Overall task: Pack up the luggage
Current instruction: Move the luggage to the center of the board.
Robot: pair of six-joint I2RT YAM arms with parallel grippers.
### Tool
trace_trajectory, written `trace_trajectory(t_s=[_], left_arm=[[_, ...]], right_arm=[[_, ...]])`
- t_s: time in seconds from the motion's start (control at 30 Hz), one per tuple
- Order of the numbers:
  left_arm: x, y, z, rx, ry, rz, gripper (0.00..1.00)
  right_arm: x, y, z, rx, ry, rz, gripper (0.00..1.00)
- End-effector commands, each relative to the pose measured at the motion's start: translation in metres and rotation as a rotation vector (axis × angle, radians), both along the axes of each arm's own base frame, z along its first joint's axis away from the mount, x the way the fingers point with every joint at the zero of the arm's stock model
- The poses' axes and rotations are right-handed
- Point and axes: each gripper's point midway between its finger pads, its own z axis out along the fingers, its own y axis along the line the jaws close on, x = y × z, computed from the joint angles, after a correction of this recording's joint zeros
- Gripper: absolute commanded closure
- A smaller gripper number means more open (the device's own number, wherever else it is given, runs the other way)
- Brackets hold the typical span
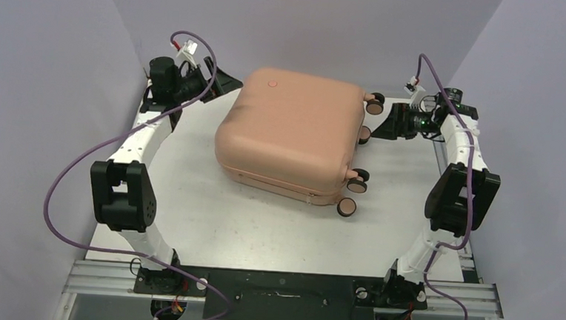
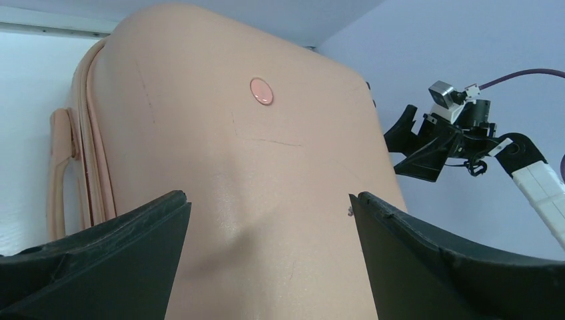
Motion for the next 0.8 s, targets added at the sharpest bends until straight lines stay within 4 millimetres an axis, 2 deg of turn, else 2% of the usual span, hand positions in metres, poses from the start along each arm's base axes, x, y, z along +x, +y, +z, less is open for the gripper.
trace_trajectory(t_s=[0.0, 0.07, 0.13, 0.23, 0.33, 0.43, 0.6, 0.77], left_arm=[[-0.01, 0.005, 0.0, 0.038, 0.036, -0.039, 0.04], [-0.009, 0.002, -0.016, 0.017, 0.08, -0.055, 0.04], [-0.003, 0.015, -0.025, -0.019, 0.105, -0.038, 0.04], [0.002, 0.019, -0.041, -0.061, 0.17, -0.036, 0.04], [0.008, 0.031, -0.05, -0.061, 0.209, 0.001, 0.04], [0.015, 0.045, -0.055, -0.039, 0.208, 0.051, 0.04], [0.016, 0.035, -0.086, -0.077, 0.318, -0.013, 0.04], [0.017, 0.023, -0.118, -0.125, 0.414, -0.08, 0.04]], right_arm=[[-0.006, -0.001, 0.023, -0.066, -0.109, 0.03, 0.1], [-0.014, -0.006, 0.017, -0.09, -0.124, 0.04, 0.1], [-0.022, -0.01, 0.015, -0.104, -0.144, 0.05, 0.1], [-0.038, -0.012, 0.014, -0.122, -0.168, 0.095, 0.1], [-0.049, -0.009, 0.016, -0.125, -0.17, 0.124, 0.1], [-0.057, -0.011, 0.009, -0.143, -0.146, 0.123, 0.1], [-0.072, -0.034, -0.005, -0.202, -0.104, 0.094, 0.1], [-0.078, -0.033, -0.001, -0.176, -0.121, 0.098, 0.1]])
